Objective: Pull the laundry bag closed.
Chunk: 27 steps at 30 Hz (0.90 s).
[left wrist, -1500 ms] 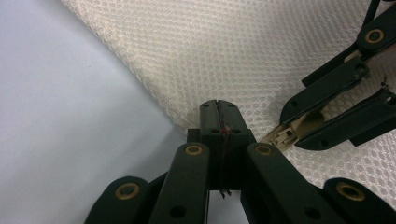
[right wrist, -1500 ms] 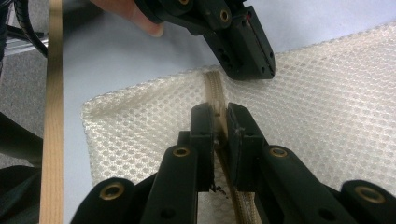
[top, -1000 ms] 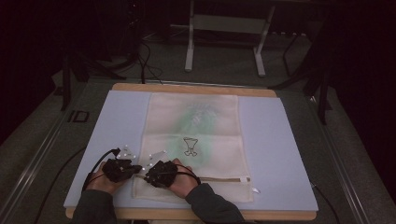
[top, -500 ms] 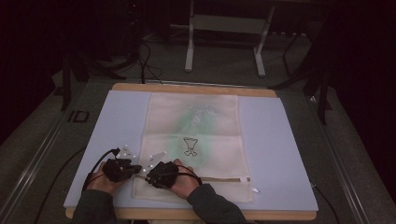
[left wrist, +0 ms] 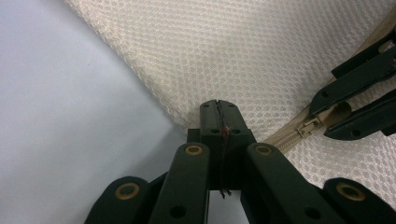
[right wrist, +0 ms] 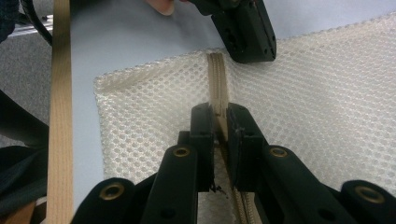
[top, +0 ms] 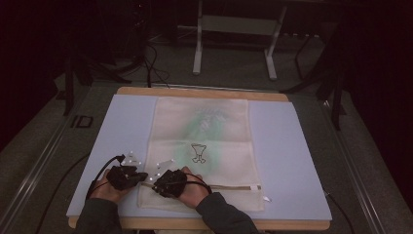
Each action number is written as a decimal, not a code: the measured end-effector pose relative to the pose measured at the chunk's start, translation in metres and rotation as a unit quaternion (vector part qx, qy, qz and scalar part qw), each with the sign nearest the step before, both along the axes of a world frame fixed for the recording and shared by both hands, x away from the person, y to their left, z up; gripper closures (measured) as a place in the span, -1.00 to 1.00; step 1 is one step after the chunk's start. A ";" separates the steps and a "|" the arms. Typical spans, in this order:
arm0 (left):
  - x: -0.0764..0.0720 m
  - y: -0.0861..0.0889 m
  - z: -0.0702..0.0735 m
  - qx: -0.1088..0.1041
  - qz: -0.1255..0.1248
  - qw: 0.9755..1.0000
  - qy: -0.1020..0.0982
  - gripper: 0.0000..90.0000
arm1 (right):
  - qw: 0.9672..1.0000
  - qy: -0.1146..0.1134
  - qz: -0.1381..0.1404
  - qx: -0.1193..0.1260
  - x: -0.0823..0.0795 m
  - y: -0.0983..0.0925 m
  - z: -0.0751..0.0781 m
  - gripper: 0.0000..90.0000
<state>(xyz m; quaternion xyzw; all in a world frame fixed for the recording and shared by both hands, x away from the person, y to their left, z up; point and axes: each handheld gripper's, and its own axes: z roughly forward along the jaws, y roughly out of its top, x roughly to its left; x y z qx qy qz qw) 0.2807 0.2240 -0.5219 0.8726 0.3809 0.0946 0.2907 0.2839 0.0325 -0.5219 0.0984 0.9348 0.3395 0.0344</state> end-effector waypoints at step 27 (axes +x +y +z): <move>0.001 0.000 0.000 0.000 0.000 1.000 0.003 1.00 | 1.000 -0.004 0.007 -0.008 -0.003 -0.010 0.003 0.83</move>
